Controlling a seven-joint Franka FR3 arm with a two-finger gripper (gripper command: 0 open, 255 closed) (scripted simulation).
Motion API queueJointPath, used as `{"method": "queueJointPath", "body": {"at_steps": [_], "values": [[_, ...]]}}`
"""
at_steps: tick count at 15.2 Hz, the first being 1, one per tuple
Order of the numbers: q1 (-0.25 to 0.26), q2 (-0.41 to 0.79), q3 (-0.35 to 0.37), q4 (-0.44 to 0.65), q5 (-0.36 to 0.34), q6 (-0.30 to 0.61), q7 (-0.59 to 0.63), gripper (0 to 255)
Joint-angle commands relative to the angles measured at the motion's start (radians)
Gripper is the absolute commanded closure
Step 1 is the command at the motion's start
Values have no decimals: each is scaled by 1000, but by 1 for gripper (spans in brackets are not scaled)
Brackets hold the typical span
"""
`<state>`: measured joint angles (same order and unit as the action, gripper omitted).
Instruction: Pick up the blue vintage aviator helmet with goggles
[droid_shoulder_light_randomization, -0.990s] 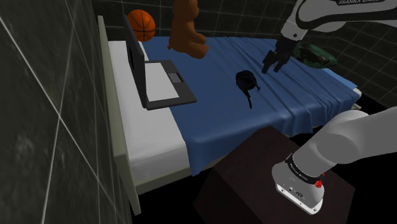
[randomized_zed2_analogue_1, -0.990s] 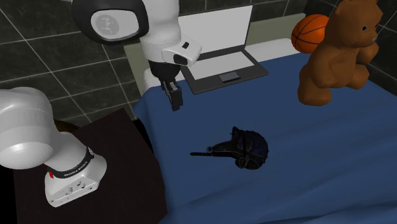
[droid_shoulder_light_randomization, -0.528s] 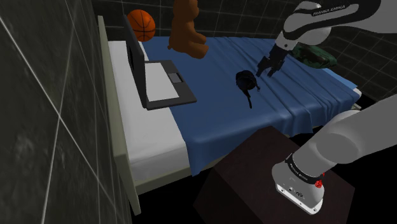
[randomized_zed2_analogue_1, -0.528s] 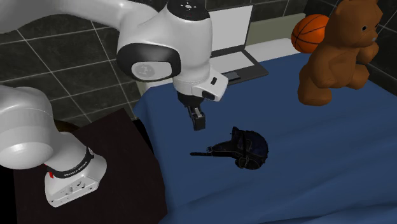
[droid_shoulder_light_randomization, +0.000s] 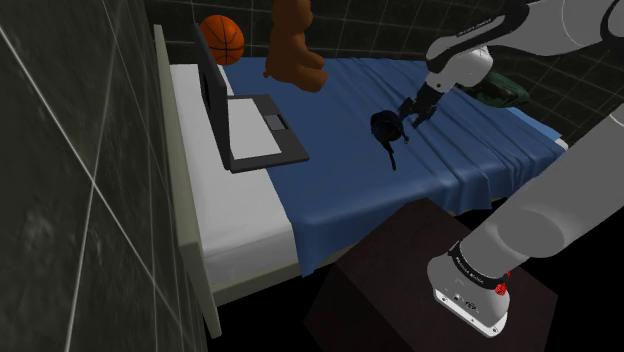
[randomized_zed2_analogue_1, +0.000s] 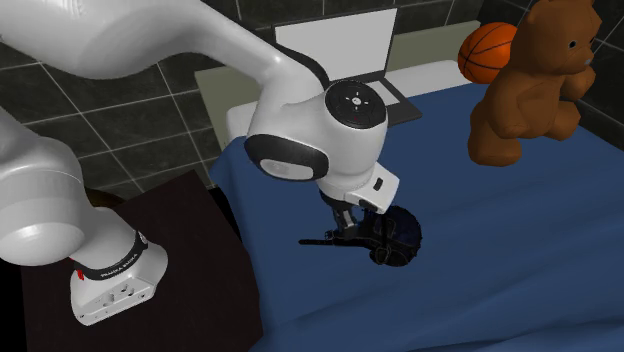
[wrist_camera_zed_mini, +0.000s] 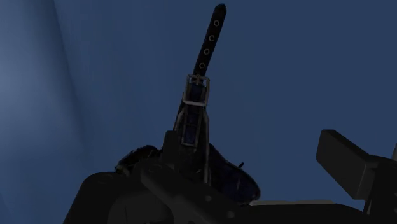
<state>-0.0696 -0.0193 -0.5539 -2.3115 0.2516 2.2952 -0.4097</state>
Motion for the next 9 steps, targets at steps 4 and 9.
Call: {"method": "queueJointPath", "body": {"at_steps": [4, 9], "values": [[-37, 173, -10, 85, 187, 34, -140, 0], [-49, 228, 8, 75, 249, 80, -192, 0]]}}
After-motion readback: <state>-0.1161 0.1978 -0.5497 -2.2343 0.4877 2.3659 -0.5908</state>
